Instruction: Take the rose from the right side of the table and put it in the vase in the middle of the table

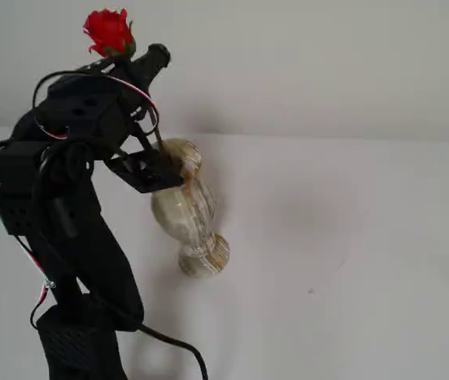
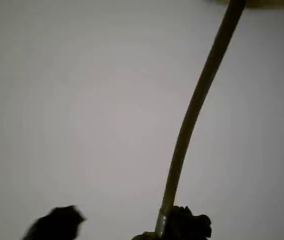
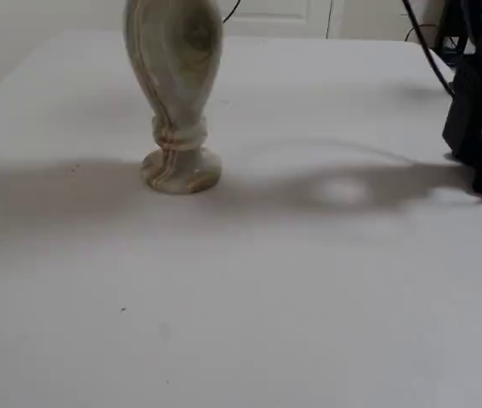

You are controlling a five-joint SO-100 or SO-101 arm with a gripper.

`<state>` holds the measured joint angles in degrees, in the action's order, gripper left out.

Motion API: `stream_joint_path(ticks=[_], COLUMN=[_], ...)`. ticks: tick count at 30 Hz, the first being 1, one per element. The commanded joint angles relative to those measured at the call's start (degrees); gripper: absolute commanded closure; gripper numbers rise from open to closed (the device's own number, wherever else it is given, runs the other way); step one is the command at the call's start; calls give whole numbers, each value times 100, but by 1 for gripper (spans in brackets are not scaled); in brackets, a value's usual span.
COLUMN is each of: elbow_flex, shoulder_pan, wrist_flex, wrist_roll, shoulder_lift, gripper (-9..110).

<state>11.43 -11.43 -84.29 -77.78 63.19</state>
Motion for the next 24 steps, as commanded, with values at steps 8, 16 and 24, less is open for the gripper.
stream_joint_path(ticks=[8,16,24], elbow_flex=[176,176,176], shoulder_pan=[202,378,211], wrist_flex=[-756,-1380,-1608], wrist_roll=[536,826,1670], shoulder_lift=[413,334,334], gripper=[59,54,44])
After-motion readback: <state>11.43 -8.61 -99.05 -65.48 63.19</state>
